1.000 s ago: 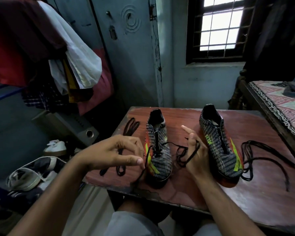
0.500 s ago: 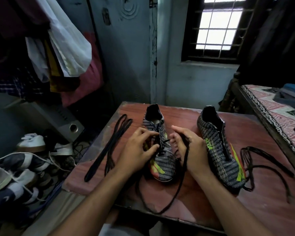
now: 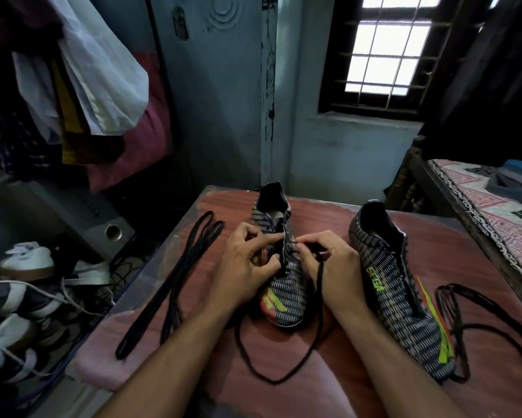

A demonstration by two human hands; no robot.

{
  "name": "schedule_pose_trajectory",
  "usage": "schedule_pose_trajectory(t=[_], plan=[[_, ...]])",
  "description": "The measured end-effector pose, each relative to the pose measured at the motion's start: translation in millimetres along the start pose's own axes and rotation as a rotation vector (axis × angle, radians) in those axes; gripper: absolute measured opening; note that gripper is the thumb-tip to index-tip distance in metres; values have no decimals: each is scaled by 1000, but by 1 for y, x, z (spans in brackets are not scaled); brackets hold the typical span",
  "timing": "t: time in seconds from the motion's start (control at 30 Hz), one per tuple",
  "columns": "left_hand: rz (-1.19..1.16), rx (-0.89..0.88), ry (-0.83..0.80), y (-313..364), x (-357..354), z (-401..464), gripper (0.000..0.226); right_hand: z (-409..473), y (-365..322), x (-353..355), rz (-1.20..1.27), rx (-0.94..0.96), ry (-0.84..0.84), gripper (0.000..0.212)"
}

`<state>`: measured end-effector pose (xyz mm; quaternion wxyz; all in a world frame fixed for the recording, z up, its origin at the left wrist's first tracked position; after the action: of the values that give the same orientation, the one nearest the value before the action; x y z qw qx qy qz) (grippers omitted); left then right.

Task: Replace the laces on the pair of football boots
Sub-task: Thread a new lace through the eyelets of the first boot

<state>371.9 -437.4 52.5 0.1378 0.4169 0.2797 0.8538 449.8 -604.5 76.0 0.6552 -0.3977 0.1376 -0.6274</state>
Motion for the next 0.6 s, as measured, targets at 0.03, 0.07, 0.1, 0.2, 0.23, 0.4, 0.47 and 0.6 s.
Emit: schedule_pose_trajectory(t=[0.03,0.07,0.1,0.2,0.23,0.4,0.47,0.6], plan=[[-9,-11,-2,1,0,-1,41,-1,-1,-2,-8,7,-20,11],[-16,-15,-5,2,0,-1,40,-2,-1,-4,-20,17,-35,10],[-27,-16,-6,2,1,-2,40,-3,-2,-5,-29,22,-44,9],[-68,-20,-8,6,2,-3,39,-3,-1,-7,-42,33,-65,8],[-79,-30,-10,8,2,-4,38,-3,-2,-7,-43,38,-73,8],[-91,-76,-43,16,4,-6,37,-6,-1,-6,2,5,-78,11],[-63,-86,-55,20,5,-7,35,-6,7,-3,67,-89,-59,17],[-2,-77,-44,21,4,-6,26,-4,6,-3,93,-129,-85,13]])
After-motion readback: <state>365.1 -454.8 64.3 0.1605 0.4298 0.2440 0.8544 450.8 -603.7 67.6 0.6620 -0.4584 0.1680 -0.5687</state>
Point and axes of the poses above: each hand's wrist, its own z-axis towards the middle knuckle, its own x-axis out of the back of the hand, y = z × x, the point moved 9 cm from there along z, towards the middle knuckle, and after that the axes turned 8 degrees about z, right-handed, at the moved point
